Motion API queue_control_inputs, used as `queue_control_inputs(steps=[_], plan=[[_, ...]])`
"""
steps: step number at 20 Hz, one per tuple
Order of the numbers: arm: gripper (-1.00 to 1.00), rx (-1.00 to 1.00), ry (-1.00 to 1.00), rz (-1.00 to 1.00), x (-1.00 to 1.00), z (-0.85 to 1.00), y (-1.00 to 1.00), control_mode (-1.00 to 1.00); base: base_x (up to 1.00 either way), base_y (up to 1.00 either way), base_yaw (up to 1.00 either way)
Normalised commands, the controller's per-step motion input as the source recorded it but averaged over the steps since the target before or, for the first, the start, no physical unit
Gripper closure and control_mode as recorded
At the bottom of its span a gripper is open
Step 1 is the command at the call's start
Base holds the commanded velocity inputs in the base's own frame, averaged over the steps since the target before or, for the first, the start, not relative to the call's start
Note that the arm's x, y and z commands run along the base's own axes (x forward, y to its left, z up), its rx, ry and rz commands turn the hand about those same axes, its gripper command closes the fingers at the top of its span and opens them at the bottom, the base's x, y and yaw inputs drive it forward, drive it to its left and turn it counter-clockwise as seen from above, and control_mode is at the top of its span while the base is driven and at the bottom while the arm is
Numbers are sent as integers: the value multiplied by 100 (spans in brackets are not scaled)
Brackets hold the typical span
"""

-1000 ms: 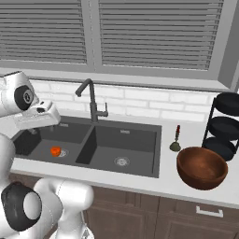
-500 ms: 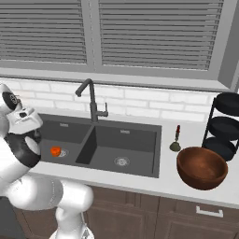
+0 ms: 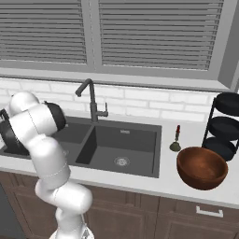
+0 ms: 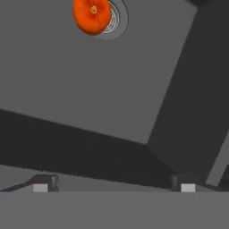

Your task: Pick the squash from the sink and place it in the bowl. Then pick the bowl and place it in the microwave. Then close the microwave door and press the start button.

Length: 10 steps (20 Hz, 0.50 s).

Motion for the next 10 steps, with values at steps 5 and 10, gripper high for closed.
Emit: queue_control_inputs(steps=[5, 10], plan=[[-100, 2, 0, 2, 49, -93, 2, -100, 0, 0, 0], [-100, 0, 3, -2, 18, -59, 6, -100, 0, 0, 0]])
